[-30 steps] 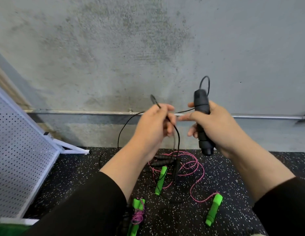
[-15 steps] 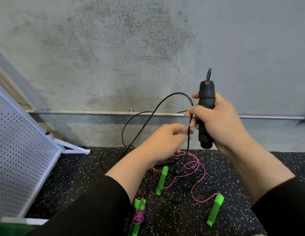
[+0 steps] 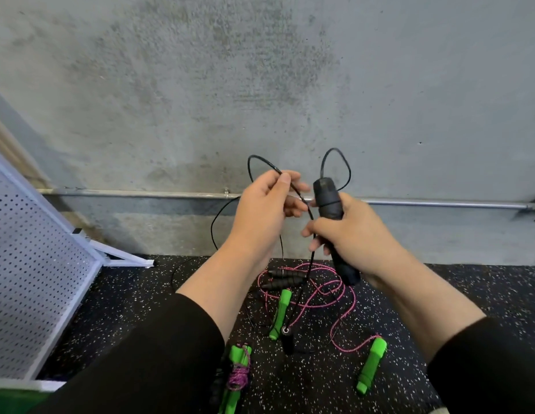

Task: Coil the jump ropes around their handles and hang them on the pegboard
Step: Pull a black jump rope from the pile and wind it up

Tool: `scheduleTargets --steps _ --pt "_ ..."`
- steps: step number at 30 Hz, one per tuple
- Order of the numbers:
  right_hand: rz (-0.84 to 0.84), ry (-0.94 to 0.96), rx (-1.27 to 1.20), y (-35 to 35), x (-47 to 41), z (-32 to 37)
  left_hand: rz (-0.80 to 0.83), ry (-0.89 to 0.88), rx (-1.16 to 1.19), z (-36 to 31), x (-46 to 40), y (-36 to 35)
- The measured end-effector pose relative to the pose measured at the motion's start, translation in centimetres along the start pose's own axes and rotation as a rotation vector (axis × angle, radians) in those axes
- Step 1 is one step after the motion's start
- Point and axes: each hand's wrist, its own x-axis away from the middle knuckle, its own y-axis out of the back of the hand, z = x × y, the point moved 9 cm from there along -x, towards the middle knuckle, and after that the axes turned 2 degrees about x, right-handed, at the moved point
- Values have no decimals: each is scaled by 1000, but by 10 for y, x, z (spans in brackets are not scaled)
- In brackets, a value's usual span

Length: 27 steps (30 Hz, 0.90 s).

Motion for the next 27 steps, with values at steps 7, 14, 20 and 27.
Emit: scheduleTargets --steps 7,14,20,27 --pt "-196 139 -261 29 0 30 441 287 -711 41 24 -18" --pt "-239 122 -356 45 3 33 235 68 -579 25 9 -23" --pt "75 -63 -101 -6 6 -8 66 64 -68 5 2 -10" --pt "-98 18 -75 3 -1 4 17 180 -119 9 7 3"
